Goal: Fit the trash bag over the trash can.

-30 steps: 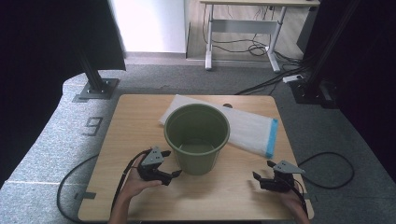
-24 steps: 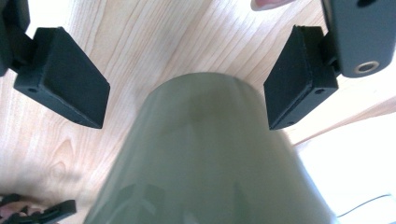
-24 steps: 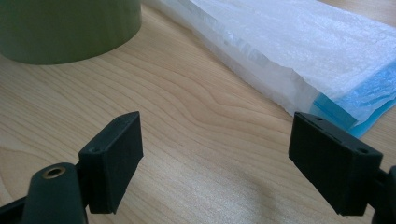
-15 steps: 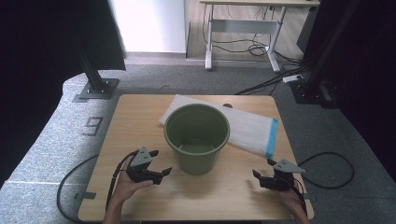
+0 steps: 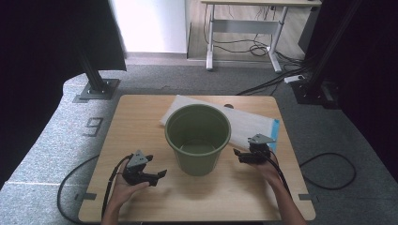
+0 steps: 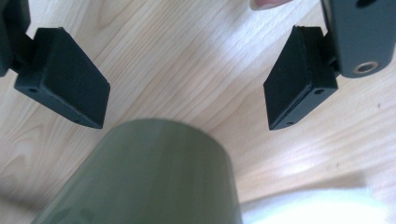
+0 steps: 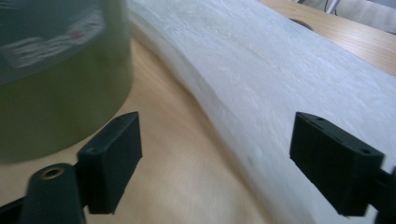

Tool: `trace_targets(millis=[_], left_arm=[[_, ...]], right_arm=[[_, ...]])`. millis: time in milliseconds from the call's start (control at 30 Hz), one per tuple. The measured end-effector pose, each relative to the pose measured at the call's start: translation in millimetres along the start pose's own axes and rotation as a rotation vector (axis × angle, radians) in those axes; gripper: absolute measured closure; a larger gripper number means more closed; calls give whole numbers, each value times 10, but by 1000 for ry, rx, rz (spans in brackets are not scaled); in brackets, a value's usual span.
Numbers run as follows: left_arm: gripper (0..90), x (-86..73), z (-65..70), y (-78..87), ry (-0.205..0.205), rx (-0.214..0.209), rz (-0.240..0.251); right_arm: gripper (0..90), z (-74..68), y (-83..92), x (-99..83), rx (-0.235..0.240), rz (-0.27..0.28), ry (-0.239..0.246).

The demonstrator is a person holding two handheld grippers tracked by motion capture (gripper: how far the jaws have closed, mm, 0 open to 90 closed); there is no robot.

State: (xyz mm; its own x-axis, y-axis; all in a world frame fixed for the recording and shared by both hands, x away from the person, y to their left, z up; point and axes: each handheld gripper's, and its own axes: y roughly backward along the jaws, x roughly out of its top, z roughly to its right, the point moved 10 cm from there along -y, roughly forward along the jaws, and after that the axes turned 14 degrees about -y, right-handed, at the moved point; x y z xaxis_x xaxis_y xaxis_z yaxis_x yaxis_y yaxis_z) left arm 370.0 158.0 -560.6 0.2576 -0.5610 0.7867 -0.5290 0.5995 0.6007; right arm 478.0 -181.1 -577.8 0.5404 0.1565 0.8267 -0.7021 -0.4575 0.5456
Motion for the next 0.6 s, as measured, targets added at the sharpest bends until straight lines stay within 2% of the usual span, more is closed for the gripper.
trace_targets(millis=[33,100,133,167,300,367,400,433,467,500,600], left_arm=[[142,0,0,0,0,0,0],[142,-5,0,11,8,-4,10],[142,-5,0,11,8,-4,10],[142,-21,2,4,14,-10,8],[142,-64,2,-32,6,-11,-18],[142,-74,-6,-40,4,-11,-24],[142,-77,-10,-40,4,-10,-26],[142,-77,-10,-40,4,-10,-26],[142,-80,-21,-30,8,-3,-25],[142,-80,-21,-30,8,-3,-25],[145,-65,-29,-3,12,7,-13]], right_arm=[[190,0,0,0,0,0,0],[251,10,-195,24,7,-27,-8],[251,10,-195,24,7,-27,-8],[277,28,-328,19,8,-54,-14],[347,54,-450,7,-12,-56,-21],[381,69,-496,-42,-10,-79,-27],[441,90,-512,-69,-22,-91,-21],[441,90,-512,-69,-22,-91,-21],[609,126,-508,-95,-29,-97,-54],[646,115,-497,-106,-6,-104,-80],[794,83,-460,-130,25,-125,-86]])
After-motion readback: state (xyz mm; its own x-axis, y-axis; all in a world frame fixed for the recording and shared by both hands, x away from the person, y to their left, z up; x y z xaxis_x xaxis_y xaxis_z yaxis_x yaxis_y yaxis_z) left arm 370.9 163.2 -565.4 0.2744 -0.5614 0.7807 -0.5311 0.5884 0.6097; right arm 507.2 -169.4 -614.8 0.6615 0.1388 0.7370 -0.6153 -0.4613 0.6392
